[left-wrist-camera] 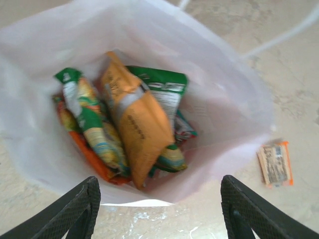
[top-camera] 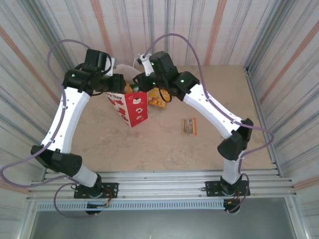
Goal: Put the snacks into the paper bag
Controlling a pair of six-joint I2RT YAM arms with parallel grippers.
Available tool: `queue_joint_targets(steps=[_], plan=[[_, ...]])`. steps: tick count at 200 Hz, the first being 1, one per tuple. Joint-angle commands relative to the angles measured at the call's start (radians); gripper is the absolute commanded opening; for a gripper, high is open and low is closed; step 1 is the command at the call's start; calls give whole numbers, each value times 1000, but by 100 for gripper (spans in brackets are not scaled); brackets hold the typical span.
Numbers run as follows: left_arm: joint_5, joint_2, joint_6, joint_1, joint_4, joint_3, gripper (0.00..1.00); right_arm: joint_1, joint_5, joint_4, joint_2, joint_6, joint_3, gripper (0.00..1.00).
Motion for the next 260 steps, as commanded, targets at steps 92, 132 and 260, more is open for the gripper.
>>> queue_joint_targets(steps=[92, 132, 260], plan=[[-2, 68, 98, -255, 118, 9, 67, -237, -112, 276, -370, 481, -733, 52], [-11, 113, 107, -262, 106, 41, 67, -327, -126, 241, -243, 688, -728, 50], [-3, 181, 105, -213, 77, 117, 68, -351, -213, 166, 320, 711, -275, 59]])
